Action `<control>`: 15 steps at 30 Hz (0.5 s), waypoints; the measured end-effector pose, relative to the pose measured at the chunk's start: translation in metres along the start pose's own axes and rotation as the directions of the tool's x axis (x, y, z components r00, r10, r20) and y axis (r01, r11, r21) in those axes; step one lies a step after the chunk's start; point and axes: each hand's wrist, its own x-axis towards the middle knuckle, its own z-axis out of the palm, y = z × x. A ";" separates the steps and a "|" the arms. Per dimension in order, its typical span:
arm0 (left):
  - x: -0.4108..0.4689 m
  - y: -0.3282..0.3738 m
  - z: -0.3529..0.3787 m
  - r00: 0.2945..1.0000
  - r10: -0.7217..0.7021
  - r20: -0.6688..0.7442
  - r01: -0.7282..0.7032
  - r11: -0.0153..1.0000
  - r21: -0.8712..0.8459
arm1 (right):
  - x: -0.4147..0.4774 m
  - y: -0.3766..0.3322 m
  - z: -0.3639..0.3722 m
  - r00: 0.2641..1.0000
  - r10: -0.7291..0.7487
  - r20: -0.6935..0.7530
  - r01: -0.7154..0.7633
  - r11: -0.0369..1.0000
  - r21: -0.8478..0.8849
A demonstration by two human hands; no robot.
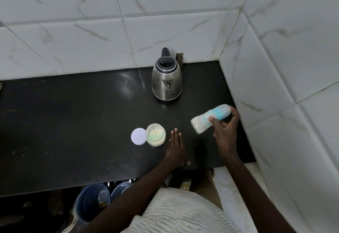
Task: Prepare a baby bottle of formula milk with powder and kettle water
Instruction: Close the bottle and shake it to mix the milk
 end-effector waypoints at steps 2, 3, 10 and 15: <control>0.005 -0.003 0.004 1.000 0.007 -0.001 -0.007 1.000 0.007 | -0.012 0.011 0.001 0.976 0.025 0.216 0.000 0.994 -0.113; 0.007 -0.003 0.006 1.000 0.020 0.001 -0.020 1.000 0.021 | -0.016 0.015 0.000 0.957 0.034 0.288 0.010 0.989 -0.150; 0.001 0.000 0.001 1.000 -0.005 0.005 0.005 1.000 0.010 | 0.014 -0.001 0.003 0.995 0.020 -0.102 -0.012 0.997 0.078; 0.003 -0.002 0.001 1.000 0.004 0.018 -0.005 1.000 0.019 | 0.002 0.004 0.015 0.991 0.045 0.123 -0.043 0.999 -0.013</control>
